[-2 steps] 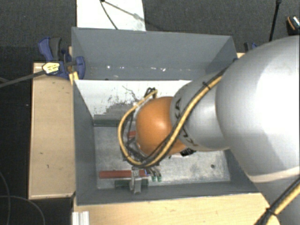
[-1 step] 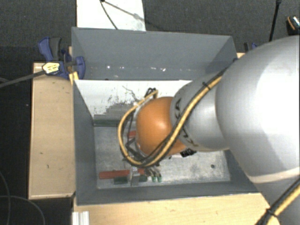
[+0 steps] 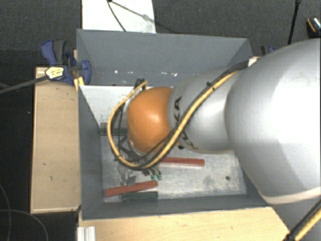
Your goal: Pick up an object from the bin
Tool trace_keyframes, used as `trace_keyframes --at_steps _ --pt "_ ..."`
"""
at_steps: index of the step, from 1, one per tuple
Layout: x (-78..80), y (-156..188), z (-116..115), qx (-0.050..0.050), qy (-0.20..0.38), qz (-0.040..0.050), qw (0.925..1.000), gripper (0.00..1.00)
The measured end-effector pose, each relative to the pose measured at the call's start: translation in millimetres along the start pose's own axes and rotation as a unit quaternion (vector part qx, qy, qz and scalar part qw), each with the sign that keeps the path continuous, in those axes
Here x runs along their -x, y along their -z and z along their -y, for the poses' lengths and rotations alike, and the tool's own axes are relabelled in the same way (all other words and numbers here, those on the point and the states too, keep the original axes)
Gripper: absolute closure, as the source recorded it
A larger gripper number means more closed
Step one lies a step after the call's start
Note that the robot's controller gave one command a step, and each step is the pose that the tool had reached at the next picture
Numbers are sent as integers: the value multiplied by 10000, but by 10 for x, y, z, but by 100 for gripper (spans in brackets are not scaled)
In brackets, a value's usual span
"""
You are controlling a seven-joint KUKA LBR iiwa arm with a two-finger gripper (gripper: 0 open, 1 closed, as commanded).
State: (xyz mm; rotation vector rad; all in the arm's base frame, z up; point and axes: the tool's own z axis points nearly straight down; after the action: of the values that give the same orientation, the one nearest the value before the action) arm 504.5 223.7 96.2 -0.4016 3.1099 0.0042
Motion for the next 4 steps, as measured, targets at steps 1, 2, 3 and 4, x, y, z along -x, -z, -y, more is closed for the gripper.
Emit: trace_keyframes --at_steps 1,2,3,4 --pt "-12 -10 11 -4 -32 -18 10000 0" --pt "-247 -250 173 -3 -611 -9 9981 0" --pt "-243 -228 170 0 -633 -12 9980 100" --pt "-5 1354 613 -9 -62 29 10000 100"
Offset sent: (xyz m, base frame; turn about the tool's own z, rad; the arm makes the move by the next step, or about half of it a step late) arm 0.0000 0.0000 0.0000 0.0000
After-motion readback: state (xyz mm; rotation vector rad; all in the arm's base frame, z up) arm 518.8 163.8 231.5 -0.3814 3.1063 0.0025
